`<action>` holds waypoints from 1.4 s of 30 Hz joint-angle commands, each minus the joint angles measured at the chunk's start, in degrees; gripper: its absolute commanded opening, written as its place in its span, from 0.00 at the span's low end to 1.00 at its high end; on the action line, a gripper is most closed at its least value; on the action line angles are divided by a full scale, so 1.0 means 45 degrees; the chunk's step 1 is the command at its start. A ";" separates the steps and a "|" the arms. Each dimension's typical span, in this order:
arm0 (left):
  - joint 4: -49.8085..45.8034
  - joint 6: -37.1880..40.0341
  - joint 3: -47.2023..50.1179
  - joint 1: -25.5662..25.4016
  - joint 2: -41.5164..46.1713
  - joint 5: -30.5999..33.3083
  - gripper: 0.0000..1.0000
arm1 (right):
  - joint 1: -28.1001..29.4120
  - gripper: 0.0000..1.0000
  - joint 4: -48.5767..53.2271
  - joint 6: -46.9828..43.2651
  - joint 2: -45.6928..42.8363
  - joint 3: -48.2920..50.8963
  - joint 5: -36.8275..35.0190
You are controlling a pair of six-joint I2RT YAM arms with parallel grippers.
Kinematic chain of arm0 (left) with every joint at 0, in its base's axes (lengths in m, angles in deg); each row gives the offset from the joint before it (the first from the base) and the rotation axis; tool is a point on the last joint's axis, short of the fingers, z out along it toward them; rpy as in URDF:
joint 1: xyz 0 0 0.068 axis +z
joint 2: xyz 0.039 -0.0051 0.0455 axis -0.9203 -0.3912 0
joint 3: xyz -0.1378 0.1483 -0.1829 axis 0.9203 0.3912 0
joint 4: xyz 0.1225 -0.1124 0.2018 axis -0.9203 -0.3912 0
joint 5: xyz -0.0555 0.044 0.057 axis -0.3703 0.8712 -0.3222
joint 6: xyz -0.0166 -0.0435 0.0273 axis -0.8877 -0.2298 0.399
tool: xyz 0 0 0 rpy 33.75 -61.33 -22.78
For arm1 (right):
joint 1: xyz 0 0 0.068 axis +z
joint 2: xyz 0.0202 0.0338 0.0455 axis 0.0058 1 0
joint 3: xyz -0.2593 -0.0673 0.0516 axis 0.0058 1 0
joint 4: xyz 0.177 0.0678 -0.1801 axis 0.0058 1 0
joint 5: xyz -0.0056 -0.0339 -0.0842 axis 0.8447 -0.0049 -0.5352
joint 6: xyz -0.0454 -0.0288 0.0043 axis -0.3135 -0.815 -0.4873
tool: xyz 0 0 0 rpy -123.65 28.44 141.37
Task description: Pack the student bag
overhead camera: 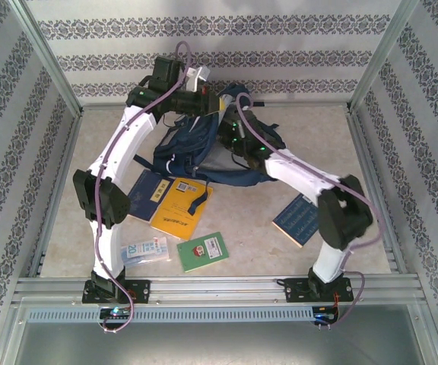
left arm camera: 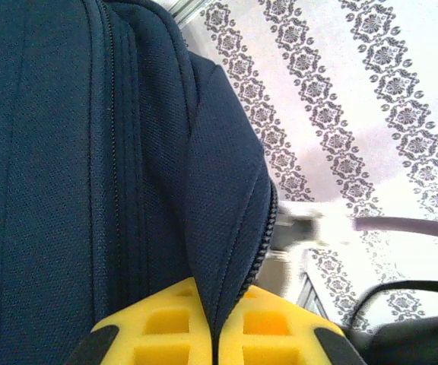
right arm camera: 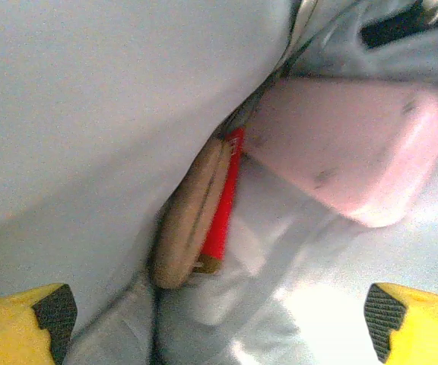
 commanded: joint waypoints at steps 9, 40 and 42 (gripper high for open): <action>0.1919 -0.0273 0.2586 0.0073 0.1222 -0.0163 0.00 | 0.2832 0.77 0.4834 -0.6767 -0.6021 0.3397 0.0956; 0.2439 0.0154 0.4941 -0.0772 0.1811 0.0666 0.00 | 0.6590 0.00 0.6015 -0.3492 0.1398 0.4580 -0.0615; 0.2108 0.0280 0.4763 -0.1002 0.1657 0.0870 0.01 | 0.6428 0.00 0.5991 -0.3118 0.0795 0.5067 -0.0958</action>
